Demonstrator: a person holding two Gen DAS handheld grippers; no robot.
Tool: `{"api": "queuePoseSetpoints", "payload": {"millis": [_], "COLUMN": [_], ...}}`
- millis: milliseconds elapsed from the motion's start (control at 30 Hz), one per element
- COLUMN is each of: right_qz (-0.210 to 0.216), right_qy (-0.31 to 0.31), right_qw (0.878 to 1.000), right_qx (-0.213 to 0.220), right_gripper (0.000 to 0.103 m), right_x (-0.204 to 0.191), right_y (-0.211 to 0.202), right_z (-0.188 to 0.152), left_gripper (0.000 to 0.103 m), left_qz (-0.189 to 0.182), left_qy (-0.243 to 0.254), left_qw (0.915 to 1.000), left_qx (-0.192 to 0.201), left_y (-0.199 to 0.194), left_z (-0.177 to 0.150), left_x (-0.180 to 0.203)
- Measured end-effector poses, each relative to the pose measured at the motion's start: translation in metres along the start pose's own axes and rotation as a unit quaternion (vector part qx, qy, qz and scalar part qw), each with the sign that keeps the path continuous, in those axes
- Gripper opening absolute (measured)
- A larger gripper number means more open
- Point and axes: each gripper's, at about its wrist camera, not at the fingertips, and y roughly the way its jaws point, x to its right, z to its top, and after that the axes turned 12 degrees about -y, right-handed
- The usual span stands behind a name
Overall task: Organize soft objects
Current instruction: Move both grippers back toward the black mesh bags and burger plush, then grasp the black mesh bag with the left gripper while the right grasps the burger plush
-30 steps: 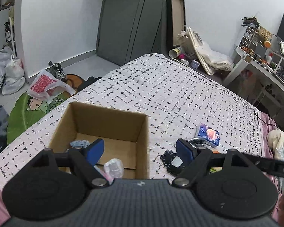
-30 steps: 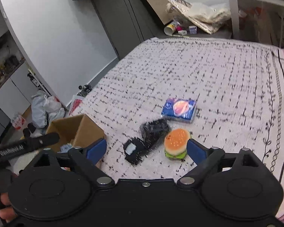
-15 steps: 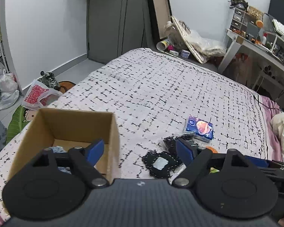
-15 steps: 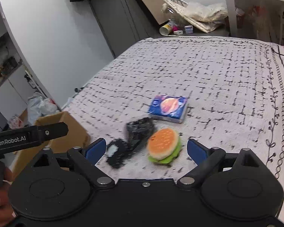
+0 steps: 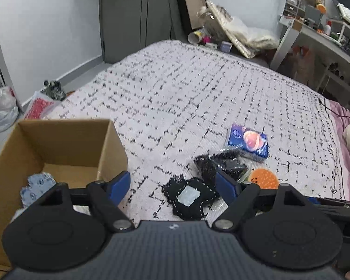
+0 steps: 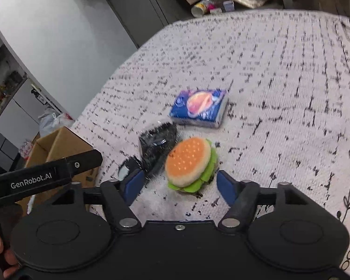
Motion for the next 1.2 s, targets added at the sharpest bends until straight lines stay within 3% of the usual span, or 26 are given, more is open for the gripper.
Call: {"api": "queuePoseSetpoints", "payload": {"millis": [233, 367, 500, 667, 833, 1067, 1200], "right_qz": [0.003, -0.009, -0.011, -0.015, -0.017, -0.019, -0.020], "right_qy": [0.013, 0.012, 0.026, 0.039, 0.044, 0.043, 0.033], "right_qw": [1.000, 1.000, 1.000, 0.999, 0.999, 0.999, 0.999], "right_qx": [0.003, -0.001, -0.002, 0.000, -0.001, -0.001, -0.003], "right_gripper": [0.061, 0.038, 0.031, 0.030, 0.030, 0.030, 0.030], "right_x": [0.007, 0.011, 0.015, 0.020, 0.020, 0.019, 0.016], "right_y": [0.005, 0.008, 0.006, -0.003, -0.006, -0.009, -0.008], "right_z": [-0.001, 0.000, 0.000, -0.003, -0.004, -0.004, -0.005], "left_gripper": [0.078, 0.078, 0.077, 0.076, 0.068, 0.060, 0.041], "left_qz": [-0.005, 0.005, 0.004, -0.007, 0.001, 0.016, 0.011], "left_qy": [0.018, 0.028, 0.021, 0.041, 0.017, 0.013, 0.004], "left_qw": [0.9998, 0.9994, 0.9995, 0.9987, 0.9997, 0.9991, 0.9993], "left_qx": [0.010, 0.017, 0.023, 0.029, -0.018, -0.036, -0.036], "left_y": [0.010, 0.016, 0.016, 0.012, 0.029, 0.049, 0.050], "left_z": [-0.006, -0.008, -0.005, -0.011, -0.018, -0.031, -0.032], "left_x": [0.011, 0.017, 0.019, 0.030, 0.025, 0.018, 0.016]}}
